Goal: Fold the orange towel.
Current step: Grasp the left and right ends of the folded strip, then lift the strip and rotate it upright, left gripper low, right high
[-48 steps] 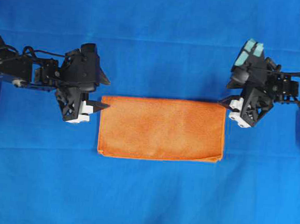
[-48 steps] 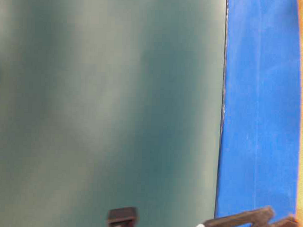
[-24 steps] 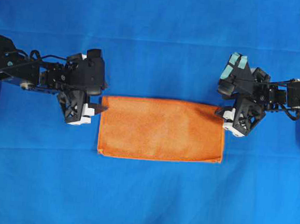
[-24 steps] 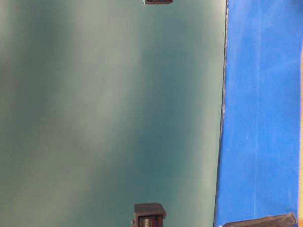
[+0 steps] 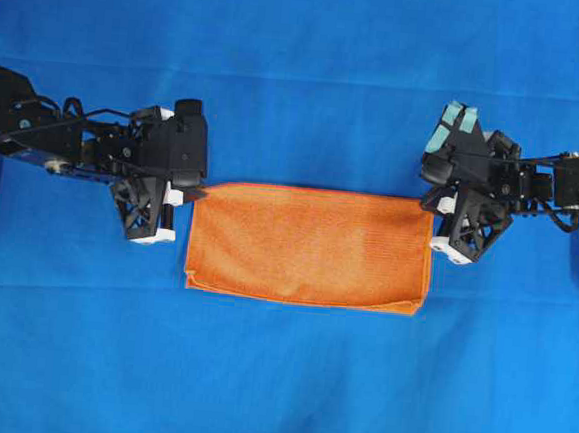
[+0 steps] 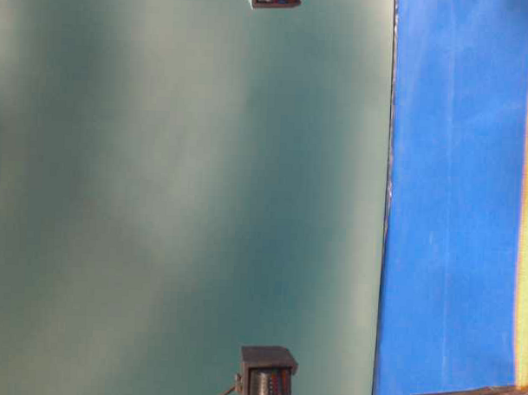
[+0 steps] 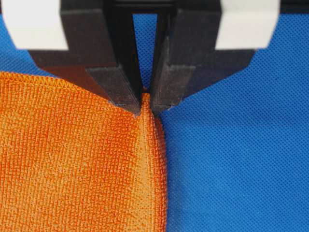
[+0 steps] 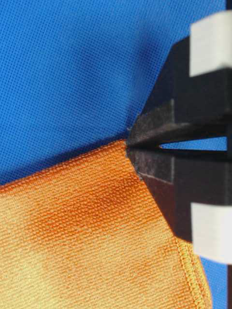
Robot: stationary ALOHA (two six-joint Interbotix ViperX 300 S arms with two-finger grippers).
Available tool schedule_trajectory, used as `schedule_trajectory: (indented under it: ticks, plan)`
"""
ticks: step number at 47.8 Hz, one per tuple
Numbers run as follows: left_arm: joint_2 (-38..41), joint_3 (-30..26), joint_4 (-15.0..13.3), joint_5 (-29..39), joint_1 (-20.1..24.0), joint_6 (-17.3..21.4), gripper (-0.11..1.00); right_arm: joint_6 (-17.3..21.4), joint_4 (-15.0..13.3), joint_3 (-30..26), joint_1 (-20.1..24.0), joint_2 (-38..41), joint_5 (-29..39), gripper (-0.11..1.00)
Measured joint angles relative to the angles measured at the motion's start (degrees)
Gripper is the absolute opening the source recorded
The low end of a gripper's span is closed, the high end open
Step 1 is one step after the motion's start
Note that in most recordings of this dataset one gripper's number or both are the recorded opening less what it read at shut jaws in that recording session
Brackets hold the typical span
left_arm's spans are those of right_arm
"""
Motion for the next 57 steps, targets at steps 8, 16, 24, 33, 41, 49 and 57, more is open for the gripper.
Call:
schedule_trajectory:
  ticks: [8, 16, 24, 33, 41, 49, 57]
  plan:
    - [0.0, -0.1, 0.1, 0.2, 0.0, 0.4, 0.04, 0.0, 0.0, 0.0, 0.0, 0.1, -0.3, 0.02]
    - [-0.2, -0.6, 0.0, 1.5, 0.0, 0.4, 0.04, -0.3, 0.0, -0.4, 0.0, 0.0, -0.3, 0.02]
    - [-3.7, -1.9, 0.0, 6.2, -0.1, 0.3, 0.04, -0.4, 0.0, -1.6, 0.0, -3.5, 2.6, 0.02]
    - [-12.0, -4.1, 0.1, 12.2, -1.4, 0.1, 0.04, -0.6, 0.0, -3.3, 0.2, -12.3, 9.1, 0.02]
    - [-18.9, -4.7, 0.0, 14.0, -1.9, 0.1, 0.04, -0.8, 0.0, -4.0, 0.5, -19.5, 13.1, 0.02]
    - [-23.6, -4.7, 0.0, 14.0, -1.8, 0.1, 0.04, -0.8, -0.1, -4.0, 1.8, -25.5, 15.3, 0.02]
    - [-24.3, -4.6, 0.0, 13.5, -1.9, 0.1, 0.04, -0.8, -0.9, -4.0, 2.2, -28.1, 15.6, 0.02]
